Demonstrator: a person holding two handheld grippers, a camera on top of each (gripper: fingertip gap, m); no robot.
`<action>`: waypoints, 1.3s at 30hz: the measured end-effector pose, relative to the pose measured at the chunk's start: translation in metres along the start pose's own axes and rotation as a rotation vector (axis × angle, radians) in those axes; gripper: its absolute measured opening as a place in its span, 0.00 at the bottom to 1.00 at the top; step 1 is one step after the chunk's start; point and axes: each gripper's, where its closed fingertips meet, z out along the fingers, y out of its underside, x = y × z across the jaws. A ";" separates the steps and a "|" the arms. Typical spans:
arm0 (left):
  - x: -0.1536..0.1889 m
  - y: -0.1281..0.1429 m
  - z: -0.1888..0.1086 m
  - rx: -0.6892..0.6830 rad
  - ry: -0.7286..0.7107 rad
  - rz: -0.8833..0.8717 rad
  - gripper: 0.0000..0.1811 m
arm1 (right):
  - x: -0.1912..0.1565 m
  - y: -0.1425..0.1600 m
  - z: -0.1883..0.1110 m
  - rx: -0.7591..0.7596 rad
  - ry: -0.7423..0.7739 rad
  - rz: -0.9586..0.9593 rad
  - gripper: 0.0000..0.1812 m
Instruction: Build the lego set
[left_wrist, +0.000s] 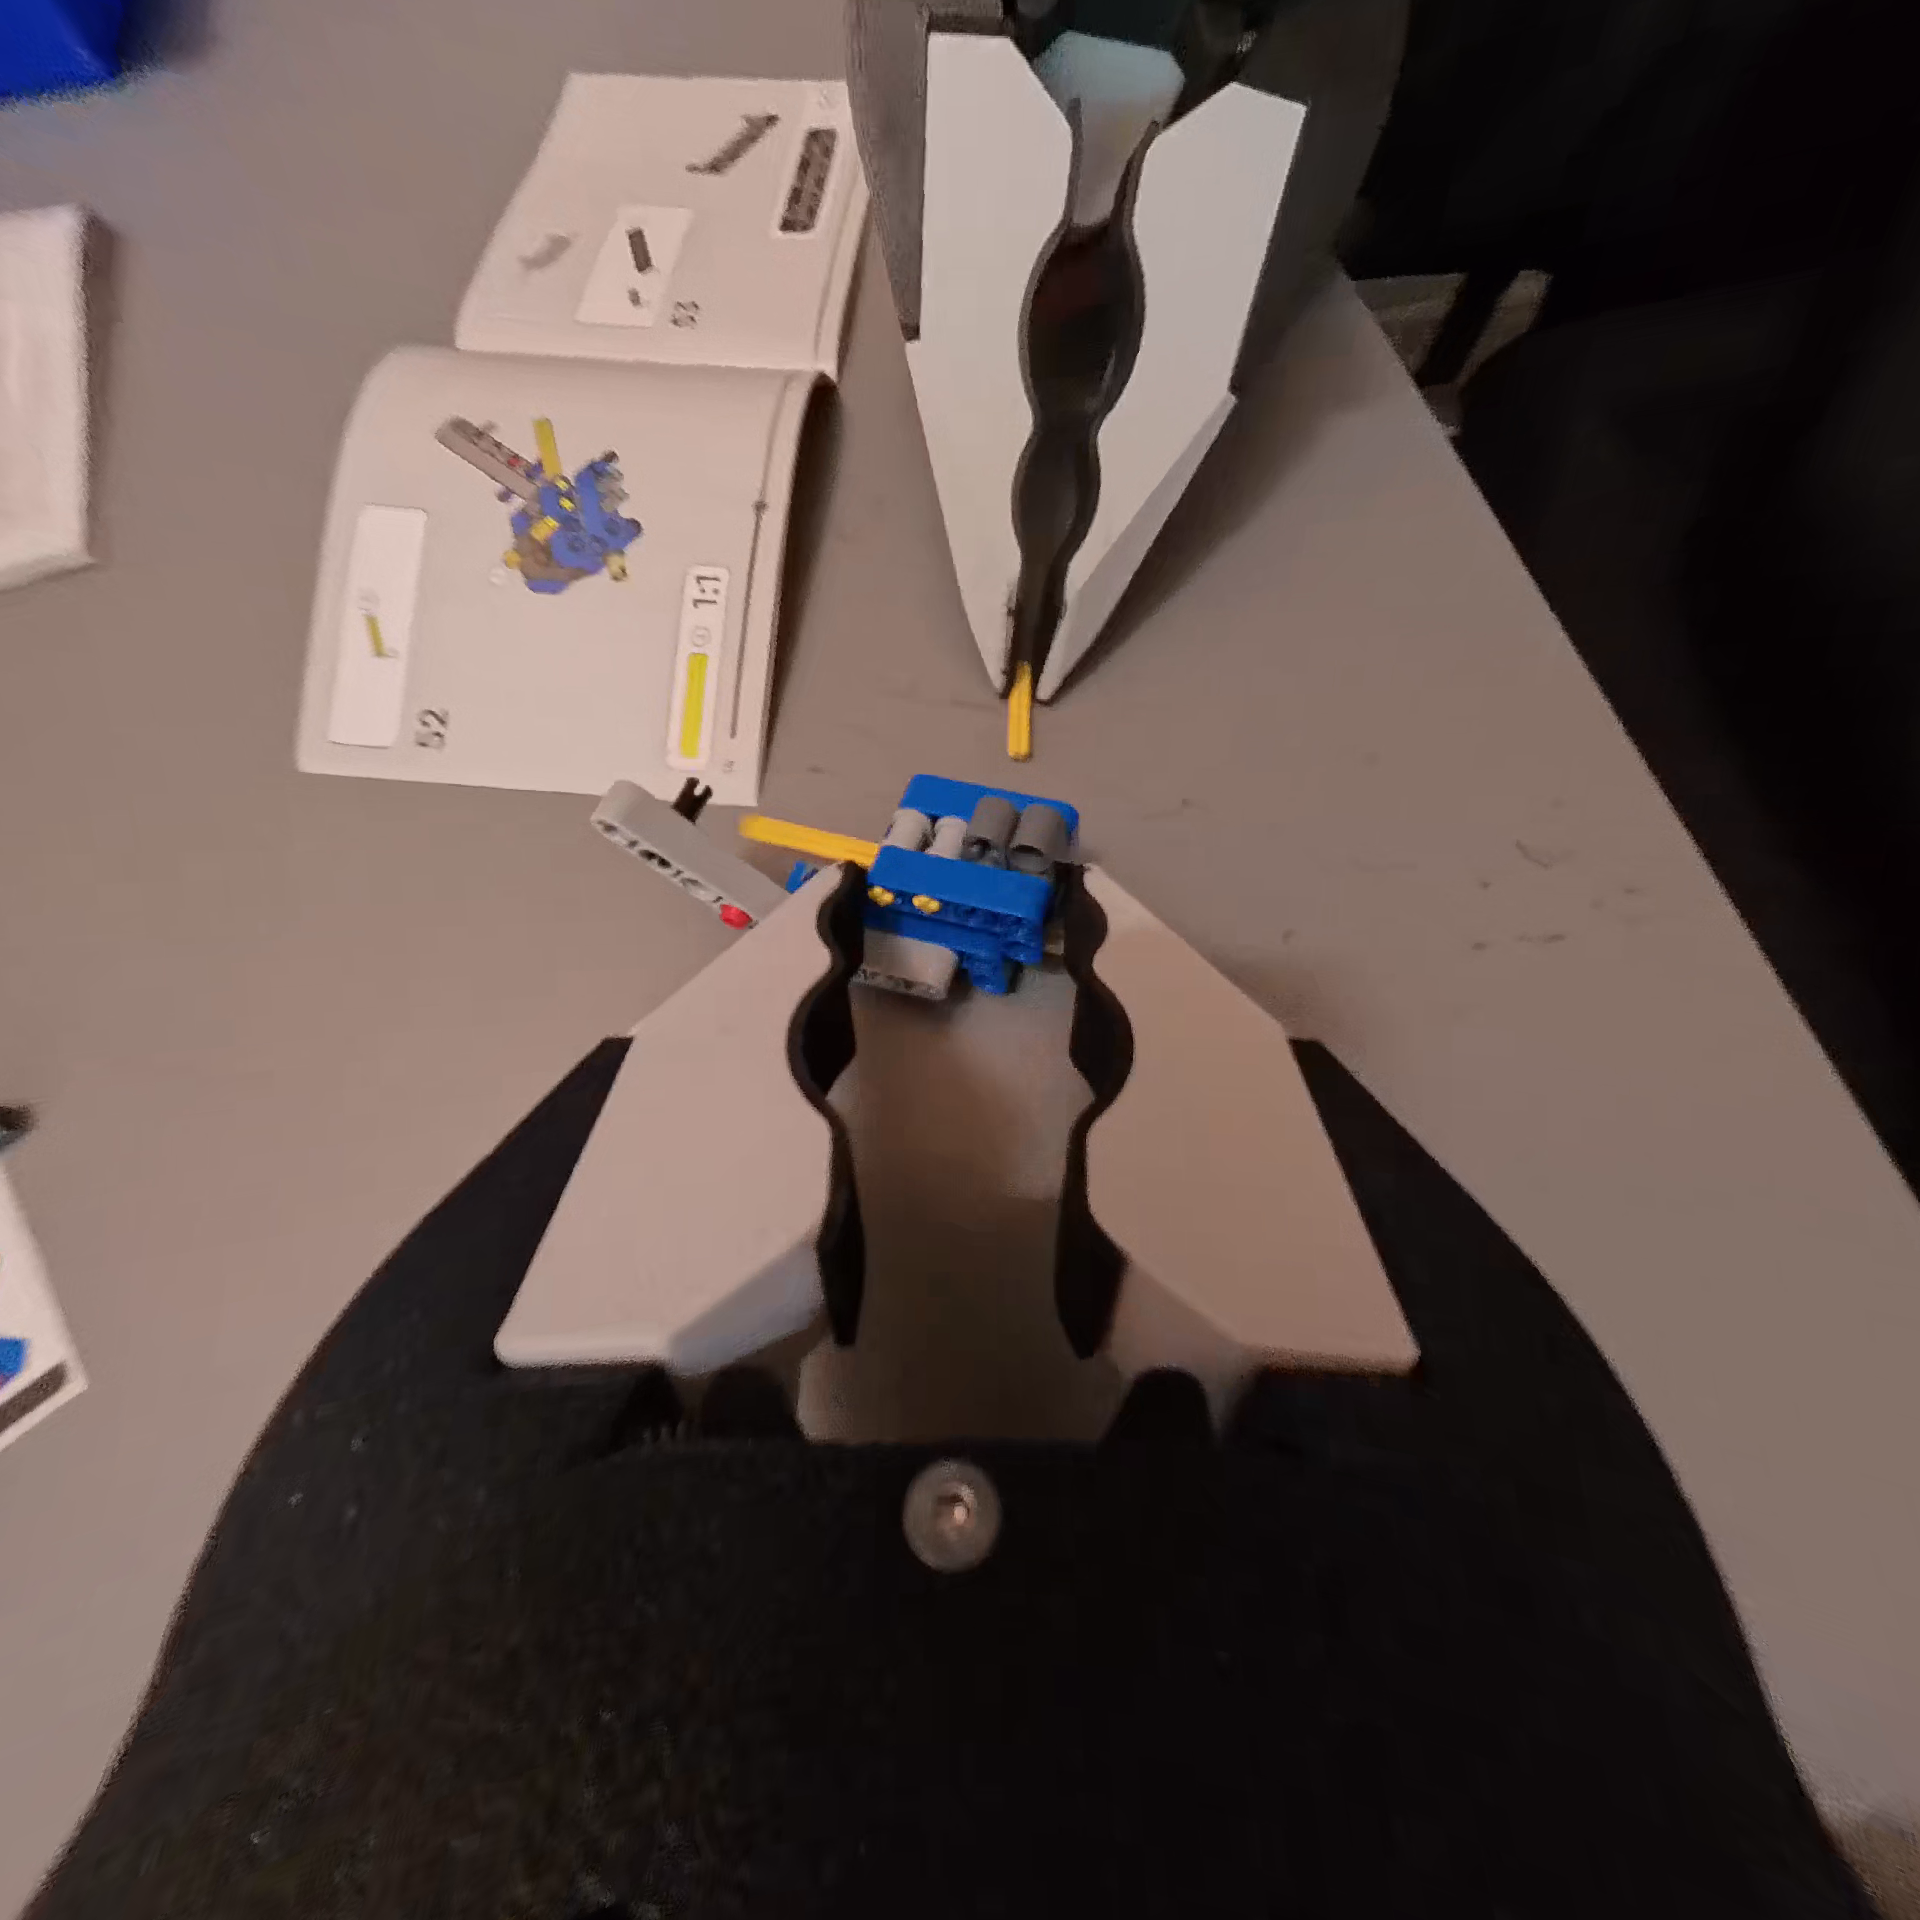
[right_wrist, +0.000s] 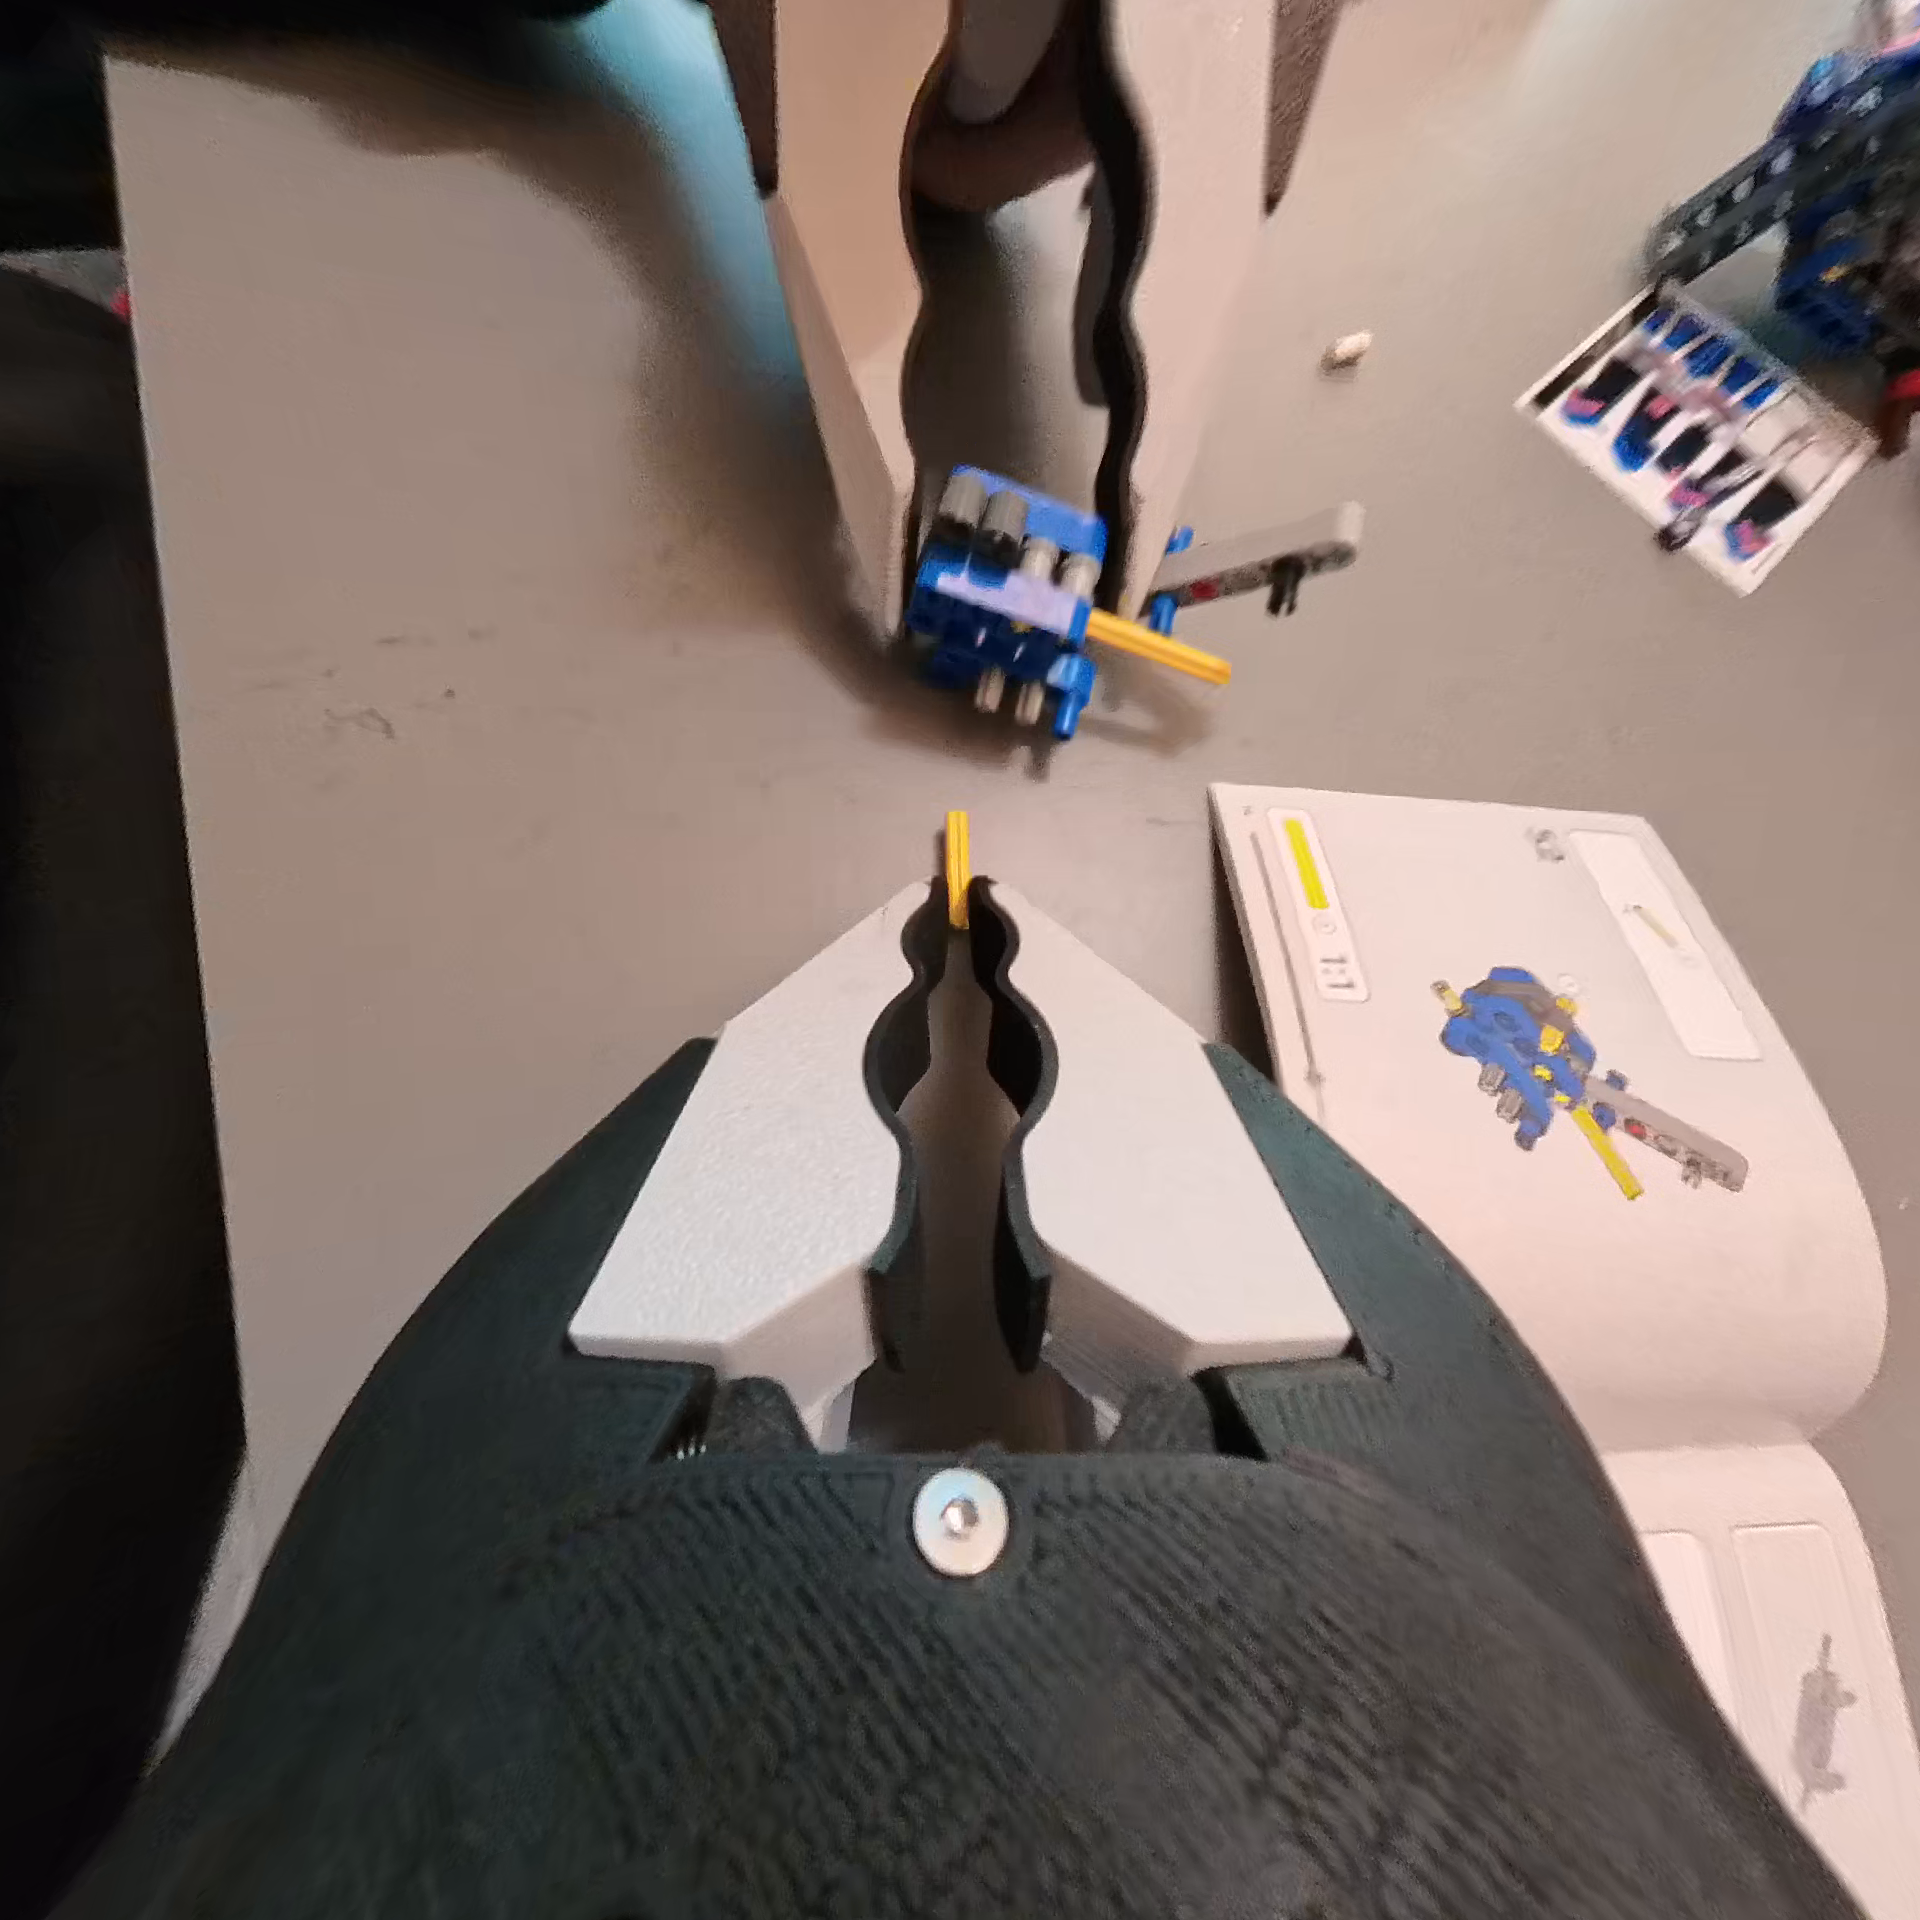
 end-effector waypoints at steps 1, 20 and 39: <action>-0.002 -0.001 0.000 0.000 -0.039 0.017 0.20 | 0.003 -0.007 0.000 0.034 0.026 -0.005 0.02; -0.022 -0.001 0.002 -0.073 -0.367 0.186 0.19 | 0.018 -0.037 0.005 0.155 0.202 -0.088 0.02; -0.027 0.002 -0.001 -0.096 -0.392 0.150 0.19 | 0.025 -0.044 0.006 0.086 0.443 -0.458 0.02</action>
